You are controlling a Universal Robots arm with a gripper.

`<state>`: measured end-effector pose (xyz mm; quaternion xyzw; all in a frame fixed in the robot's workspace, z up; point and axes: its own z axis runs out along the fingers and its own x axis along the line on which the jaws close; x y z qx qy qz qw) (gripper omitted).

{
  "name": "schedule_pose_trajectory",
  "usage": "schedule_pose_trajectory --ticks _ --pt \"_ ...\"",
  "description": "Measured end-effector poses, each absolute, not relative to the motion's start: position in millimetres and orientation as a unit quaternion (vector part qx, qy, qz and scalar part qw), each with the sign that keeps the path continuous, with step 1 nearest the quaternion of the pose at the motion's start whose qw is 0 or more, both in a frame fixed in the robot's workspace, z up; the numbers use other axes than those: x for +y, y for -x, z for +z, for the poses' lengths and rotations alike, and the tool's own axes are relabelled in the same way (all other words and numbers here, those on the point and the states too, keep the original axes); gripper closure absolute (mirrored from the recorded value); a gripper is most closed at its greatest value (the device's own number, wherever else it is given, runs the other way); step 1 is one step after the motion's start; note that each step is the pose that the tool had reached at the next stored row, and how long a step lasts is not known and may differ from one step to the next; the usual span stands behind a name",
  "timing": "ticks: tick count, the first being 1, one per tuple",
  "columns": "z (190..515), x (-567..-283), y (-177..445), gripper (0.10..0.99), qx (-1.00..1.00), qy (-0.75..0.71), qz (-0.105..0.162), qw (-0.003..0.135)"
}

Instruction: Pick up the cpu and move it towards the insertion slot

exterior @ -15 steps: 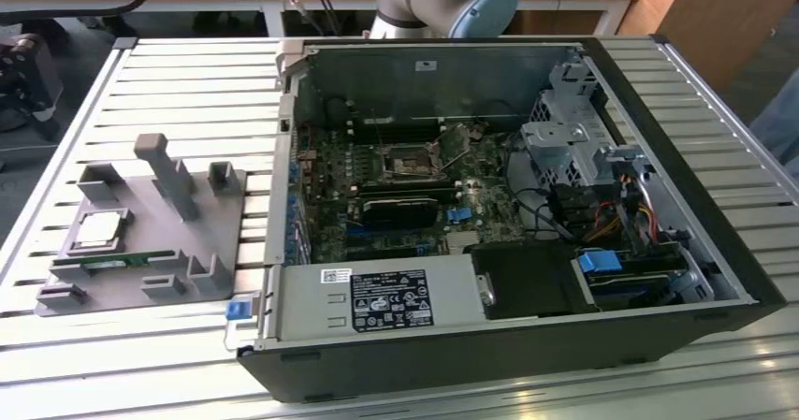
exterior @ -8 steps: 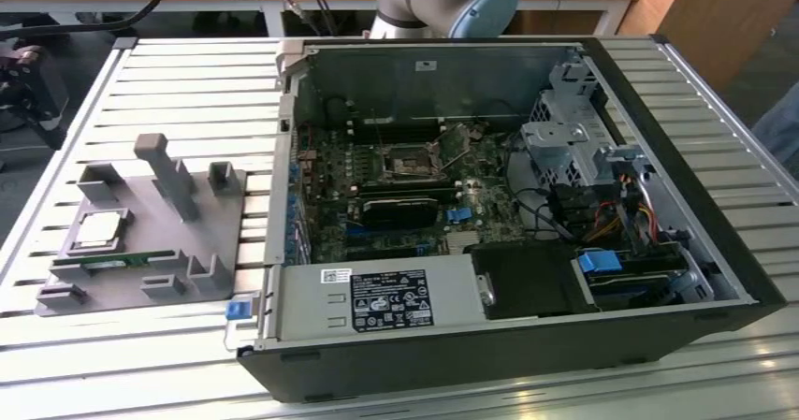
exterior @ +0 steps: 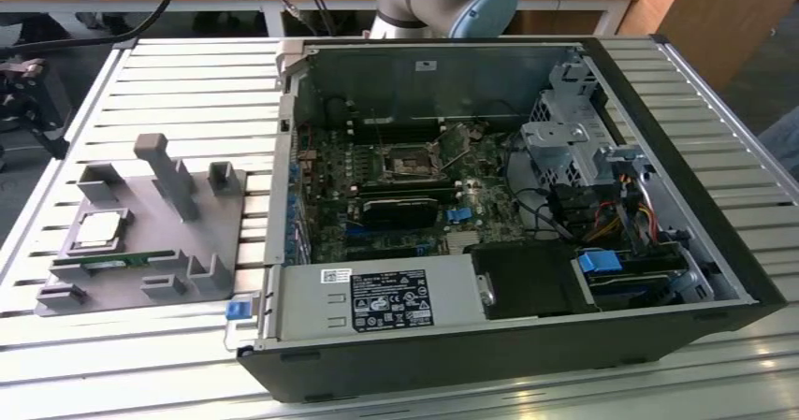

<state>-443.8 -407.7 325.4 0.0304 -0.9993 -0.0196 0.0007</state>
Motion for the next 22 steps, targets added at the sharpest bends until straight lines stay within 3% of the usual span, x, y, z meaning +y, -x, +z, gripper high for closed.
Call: schedule_pose_trajectory --ticks 22 --pt "307 -409 445 0.439 -0.999 -0.036 -0.020 0.001"
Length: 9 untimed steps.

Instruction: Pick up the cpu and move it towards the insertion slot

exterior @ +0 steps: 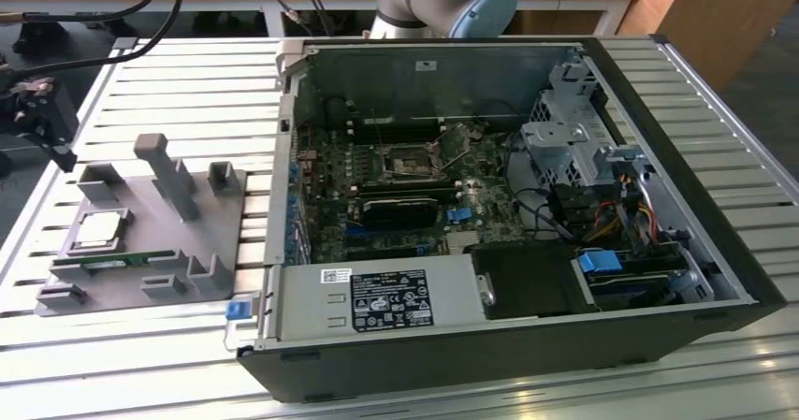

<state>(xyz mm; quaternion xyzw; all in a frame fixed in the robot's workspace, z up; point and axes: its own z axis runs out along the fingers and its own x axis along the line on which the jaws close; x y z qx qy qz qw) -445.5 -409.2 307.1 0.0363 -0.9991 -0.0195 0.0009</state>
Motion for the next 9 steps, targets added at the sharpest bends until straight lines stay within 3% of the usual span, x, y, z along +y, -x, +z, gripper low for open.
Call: schedule_pose_trajectory --ticks 9 --pt "300.7 -410.3 445.9 0.439 -0.999 -0.038 -0.020 0.001"
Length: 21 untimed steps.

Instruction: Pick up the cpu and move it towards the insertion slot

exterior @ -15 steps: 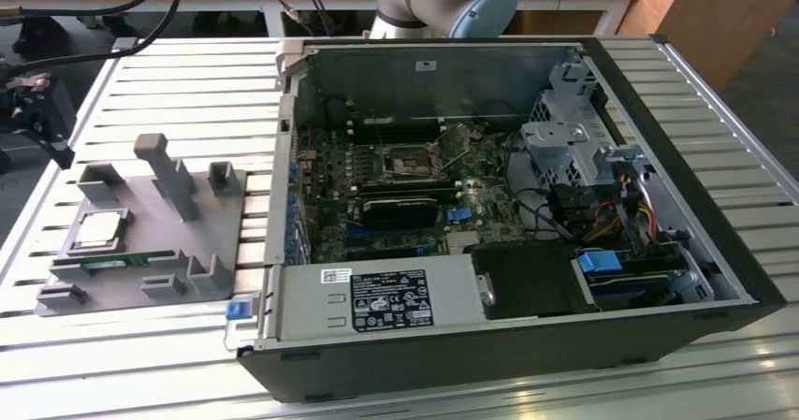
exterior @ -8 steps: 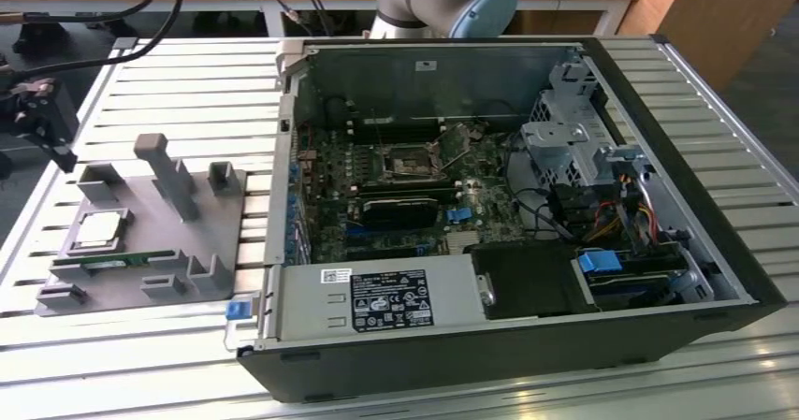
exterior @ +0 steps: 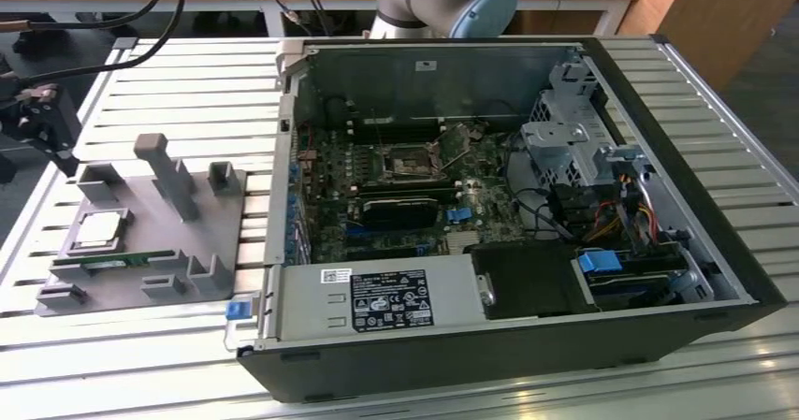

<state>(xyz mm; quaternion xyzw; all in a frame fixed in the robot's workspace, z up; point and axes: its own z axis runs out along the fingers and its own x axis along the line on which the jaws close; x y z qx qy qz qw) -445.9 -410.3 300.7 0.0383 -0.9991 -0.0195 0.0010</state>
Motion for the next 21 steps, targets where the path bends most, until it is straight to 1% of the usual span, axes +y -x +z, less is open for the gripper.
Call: schedule_pose_trajectory --ticks 21 --pt "285 -414 447 0.439 -0.999 -0.044 -0.020 0.001"
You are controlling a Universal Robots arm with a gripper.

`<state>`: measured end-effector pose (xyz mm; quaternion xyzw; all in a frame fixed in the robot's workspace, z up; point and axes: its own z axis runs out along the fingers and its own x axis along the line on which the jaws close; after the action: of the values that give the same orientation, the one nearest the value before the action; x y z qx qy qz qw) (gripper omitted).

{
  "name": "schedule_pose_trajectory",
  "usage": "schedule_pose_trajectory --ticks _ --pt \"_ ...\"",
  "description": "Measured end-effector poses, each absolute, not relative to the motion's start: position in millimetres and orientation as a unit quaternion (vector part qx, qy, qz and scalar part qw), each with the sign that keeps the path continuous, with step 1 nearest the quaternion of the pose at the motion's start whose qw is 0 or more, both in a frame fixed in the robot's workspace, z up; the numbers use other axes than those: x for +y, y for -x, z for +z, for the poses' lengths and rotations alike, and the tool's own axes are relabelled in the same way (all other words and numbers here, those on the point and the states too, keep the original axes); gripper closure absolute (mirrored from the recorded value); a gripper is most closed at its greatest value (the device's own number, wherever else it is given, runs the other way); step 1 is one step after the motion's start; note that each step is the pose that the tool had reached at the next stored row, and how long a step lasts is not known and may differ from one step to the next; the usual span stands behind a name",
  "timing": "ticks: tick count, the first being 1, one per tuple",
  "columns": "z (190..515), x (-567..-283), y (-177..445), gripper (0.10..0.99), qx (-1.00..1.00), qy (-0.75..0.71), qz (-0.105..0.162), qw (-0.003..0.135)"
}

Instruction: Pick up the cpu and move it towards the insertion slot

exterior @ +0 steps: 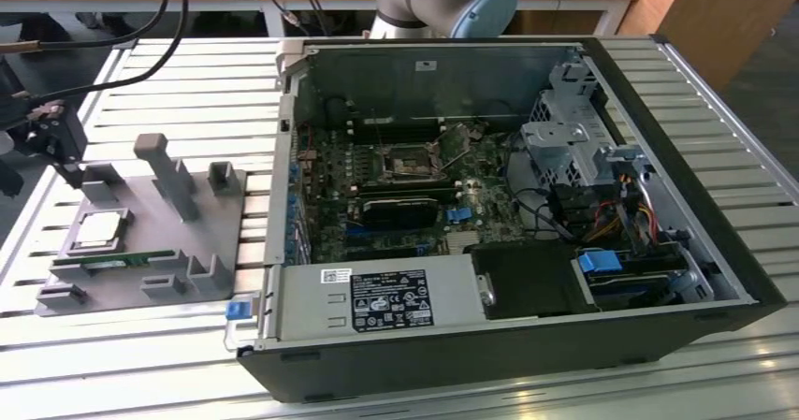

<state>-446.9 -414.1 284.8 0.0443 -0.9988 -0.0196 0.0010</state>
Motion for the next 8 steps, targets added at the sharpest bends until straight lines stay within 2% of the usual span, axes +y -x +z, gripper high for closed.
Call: schedule_pose_trajectory --ticks 8 --pt "278.2 -415.6 447.0 0.439 -0.999 -0.046 -0.020 0.001"
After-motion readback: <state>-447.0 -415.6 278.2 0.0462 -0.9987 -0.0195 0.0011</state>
